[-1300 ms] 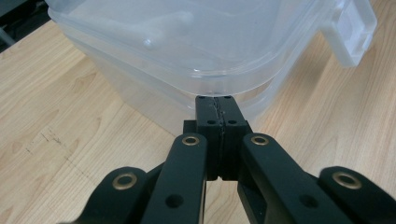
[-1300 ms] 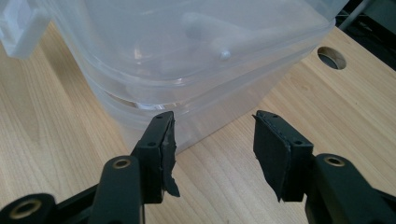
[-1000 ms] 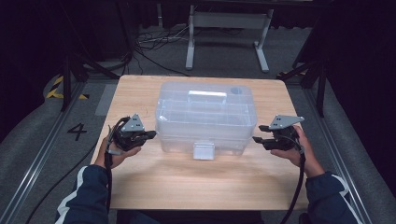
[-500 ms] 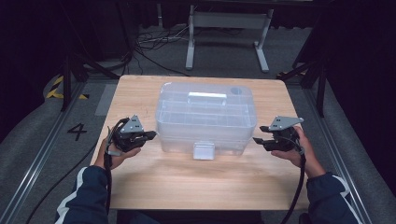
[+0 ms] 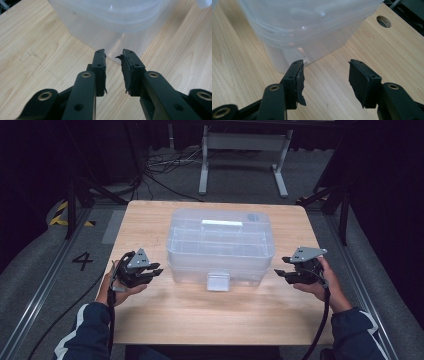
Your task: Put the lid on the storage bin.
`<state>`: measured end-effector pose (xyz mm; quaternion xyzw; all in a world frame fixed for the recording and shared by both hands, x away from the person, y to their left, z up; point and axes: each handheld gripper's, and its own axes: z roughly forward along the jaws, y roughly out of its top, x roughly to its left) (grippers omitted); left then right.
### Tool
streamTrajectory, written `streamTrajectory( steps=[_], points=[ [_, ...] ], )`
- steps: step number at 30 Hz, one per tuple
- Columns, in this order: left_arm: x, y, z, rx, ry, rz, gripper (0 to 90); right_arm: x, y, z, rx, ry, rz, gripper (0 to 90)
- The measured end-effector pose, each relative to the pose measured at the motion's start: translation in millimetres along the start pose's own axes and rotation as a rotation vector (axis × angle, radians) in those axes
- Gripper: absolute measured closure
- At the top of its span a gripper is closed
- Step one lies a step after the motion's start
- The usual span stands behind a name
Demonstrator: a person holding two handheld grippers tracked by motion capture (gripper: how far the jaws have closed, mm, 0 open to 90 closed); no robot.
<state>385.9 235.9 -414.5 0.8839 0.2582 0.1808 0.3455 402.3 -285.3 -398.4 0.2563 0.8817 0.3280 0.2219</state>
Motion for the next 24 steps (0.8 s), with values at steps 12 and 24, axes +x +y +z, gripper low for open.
streamTrajectory(
  steps=[12,24],
  points=[
    [-3.5,-24.5,5.8,0.088,0.055,-0.008,47.0,-0.9,-22.5,-5.7,0.006,-0.017,0.003,43.3],
    [-8.0,-53.9,11.5,0.155,0.054,-0.034,33.4,-3.1,-61.2,-8.4,0.019,-0.034,0.082,36.6]
  ],
)
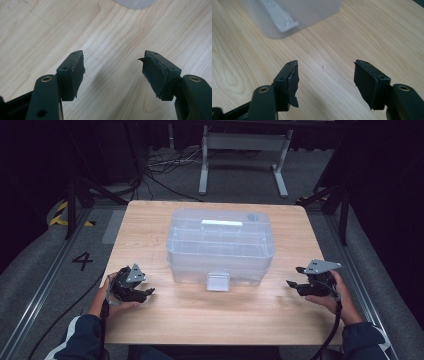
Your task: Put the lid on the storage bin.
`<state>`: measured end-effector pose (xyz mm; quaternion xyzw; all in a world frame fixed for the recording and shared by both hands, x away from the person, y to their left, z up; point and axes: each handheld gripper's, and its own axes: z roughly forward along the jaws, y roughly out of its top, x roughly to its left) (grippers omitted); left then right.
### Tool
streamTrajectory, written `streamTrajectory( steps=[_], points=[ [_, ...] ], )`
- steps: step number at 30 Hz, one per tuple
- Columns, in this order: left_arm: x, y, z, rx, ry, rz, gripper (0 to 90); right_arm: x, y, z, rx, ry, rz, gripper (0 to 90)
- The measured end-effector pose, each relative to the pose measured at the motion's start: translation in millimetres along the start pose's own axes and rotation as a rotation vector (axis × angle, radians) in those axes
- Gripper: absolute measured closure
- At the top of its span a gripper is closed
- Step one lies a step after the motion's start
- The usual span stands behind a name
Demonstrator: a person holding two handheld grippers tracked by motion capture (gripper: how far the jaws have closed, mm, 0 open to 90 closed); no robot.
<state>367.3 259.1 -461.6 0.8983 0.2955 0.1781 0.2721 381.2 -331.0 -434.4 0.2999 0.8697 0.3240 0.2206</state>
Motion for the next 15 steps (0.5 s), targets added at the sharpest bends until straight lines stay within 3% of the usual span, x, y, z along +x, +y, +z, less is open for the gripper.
streamTrajectory(
  steps=[4,9,12,14,15],
  points=[
    [0.1,-8.4,-0.1,-0.009,-0.02,-0.024,30.5,-2.5,-23.0,0.3,0.013,0.0,0.053,35.1],
    [-1.1,-16.3,-2.3,-0.031,-0.037,-0.054,24.9,-1.6,-37.8,0.5,0.011,0.003,0.1,31.5],
    [-0.9,-24.6,-0.9,-0.066,-0.062,-0.123,20.2,1.6,-50.9,3.1,0.01,0.015,0.124,29.6],
    [-0.8,-26.5,-0.9,-0.076,-0.061,-0.131,19.7,2.5,-53.7,4.1,0.015,0.01,0.13,28.7],
    [-0.5,-31.0,0.8,-0.105,-0.063,-0.16,17.9,3.7,-58.8,4.8,0.004,0.004,0.147,26.8]
  ],
)
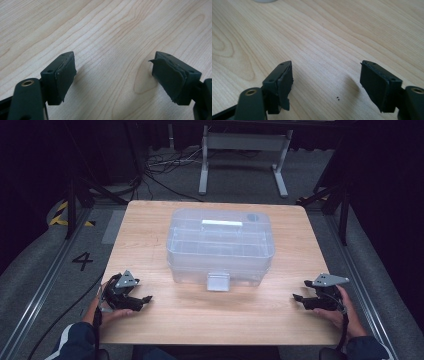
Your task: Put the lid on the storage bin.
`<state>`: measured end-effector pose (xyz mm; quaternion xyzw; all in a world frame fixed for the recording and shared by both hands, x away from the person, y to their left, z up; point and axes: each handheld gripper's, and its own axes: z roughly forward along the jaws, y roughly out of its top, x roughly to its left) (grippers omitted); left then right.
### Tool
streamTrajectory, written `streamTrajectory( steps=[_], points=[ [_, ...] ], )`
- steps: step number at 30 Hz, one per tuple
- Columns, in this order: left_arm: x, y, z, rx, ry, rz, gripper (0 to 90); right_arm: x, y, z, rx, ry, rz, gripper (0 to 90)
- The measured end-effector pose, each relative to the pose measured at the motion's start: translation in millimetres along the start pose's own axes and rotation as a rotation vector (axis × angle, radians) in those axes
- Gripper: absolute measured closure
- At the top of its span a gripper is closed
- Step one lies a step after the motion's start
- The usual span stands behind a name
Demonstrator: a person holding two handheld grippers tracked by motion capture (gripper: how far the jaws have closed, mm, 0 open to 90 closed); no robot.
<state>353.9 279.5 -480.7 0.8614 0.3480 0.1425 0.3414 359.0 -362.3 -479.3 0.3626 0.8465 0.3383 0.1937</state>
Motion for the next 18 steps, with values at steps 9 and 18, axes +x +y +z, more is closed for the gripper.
streamTrajectory(
  steps=[9,18],
  points=[
    [1.8,-2.5,-0.3,-0.004,0.002,-0.029,15.5,-5.1,-10.5,0.1,-0.041,0.014,0.109,24.0],
    [3.8,0.9,3.0,-0.001,-0.002,-0.031,14.5,-4.9,-10.6,0.1,-0.04,0.013,0.109,23.9]
  ],
)
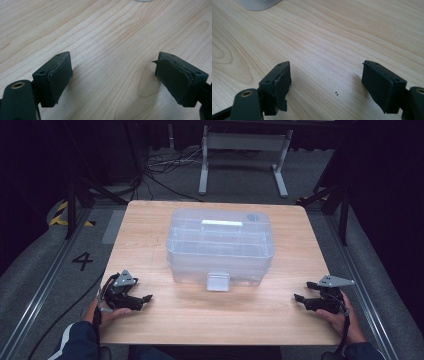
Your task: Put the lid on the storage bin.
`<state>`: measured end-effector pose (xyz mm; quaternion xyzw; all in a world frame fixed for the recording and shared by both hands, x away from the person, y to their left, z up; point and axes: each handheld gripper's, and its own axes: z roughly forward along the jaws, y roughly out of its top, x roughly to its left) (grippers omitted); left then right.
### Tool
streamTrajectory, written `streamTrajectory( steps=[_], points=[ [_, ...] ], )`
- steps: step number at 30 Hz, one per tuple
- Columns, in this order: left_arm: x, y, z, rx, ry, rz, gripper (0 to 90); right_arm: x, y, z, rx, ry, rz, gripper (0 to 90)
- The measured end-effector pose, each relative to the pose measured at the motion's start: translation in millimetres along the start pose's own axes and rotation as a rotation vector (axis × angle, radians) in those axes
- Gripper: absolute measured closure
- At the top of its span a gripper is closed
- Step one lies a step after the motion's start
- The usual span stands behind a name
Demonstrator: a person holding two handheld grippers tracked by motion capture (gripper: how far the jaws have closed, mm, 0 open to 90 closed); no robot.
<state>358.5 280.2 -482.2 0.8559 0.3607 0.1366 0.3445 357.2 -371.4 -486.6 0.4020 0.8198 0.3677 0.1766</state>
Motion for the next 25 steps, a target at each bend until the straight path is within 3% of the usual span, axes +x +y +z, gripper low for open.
streamTrajectory(
  steps=[13,25],
  points=[
    [0.5,0.3,0.1,0.001,0.001,0.006,14.4,0.0,0.1,0.1,0.0,-0.002,0.002,23.7],
    [-1.3,1.9,1.6,0.002,0.023,-0.022,14.5,-0.1,0.1,0.1,0.001,-0.002,0.003,23.7]
  ],
)
